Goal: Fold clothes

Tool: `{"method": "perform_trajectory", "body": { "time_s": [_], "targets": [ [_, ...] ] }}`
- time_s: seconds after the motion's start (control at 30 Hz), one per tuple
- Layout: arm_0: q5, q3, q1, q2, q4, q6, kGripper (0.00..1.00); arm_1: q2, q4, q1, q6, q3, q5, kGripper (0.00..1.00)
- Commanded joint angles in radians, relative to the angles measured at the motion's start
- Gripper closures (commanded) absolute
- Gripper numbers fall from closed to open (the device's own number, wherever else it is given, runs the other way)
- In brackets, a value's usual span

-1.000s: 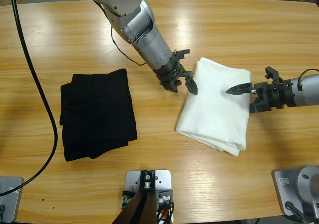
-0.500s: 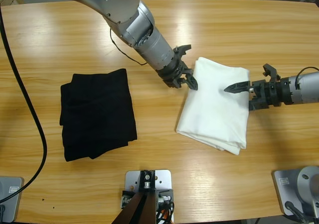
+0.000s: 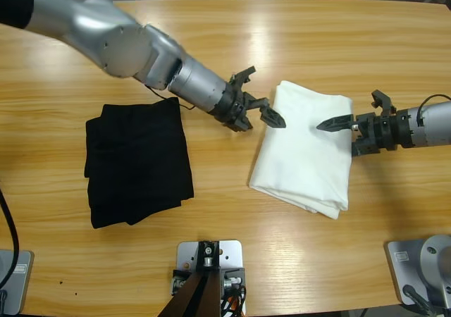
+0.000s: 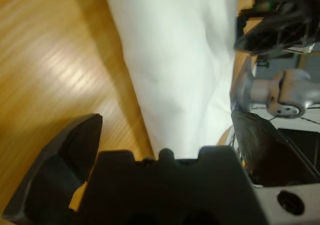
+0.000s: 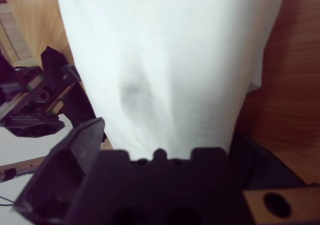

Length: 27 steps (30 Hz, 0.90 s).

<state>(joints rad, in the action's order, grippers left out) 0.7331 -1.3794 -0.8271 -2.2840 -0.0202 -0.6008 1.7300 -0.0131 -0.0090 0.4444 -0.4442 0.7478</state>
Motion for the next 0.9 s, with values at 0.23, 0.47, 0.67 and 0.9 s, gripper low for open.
{"method": "perform_trajectory", "body": {
  "time_s": [0.23,0.47,0.67,0.9],
  "targets": [
    [0.023,0.135,-0.037,0.000,-0.162,-0.058,0.000,0.134,-0.024,0.010,-0.009,0.045,-0.064,0.013],
    [-0.020,0.160,-0.060,0.016,-0.160,-0.050,0.140,0.140,-0.031,0.010,-0.009,0.047,-0.064,0.013],
    [-0.063,0.128,-0.069,0.006,-0.145,-0.065,0.376,0.138,-0.033,0.010,-0.009,0.047,-0.064,0.013],
    [-0.074,0.091,-0.069,-0.011,-0.145,-0.088,0.474,0.148,-0.036,0.010,-0.009,0.047,-0.064,0.013]
  ]
}}
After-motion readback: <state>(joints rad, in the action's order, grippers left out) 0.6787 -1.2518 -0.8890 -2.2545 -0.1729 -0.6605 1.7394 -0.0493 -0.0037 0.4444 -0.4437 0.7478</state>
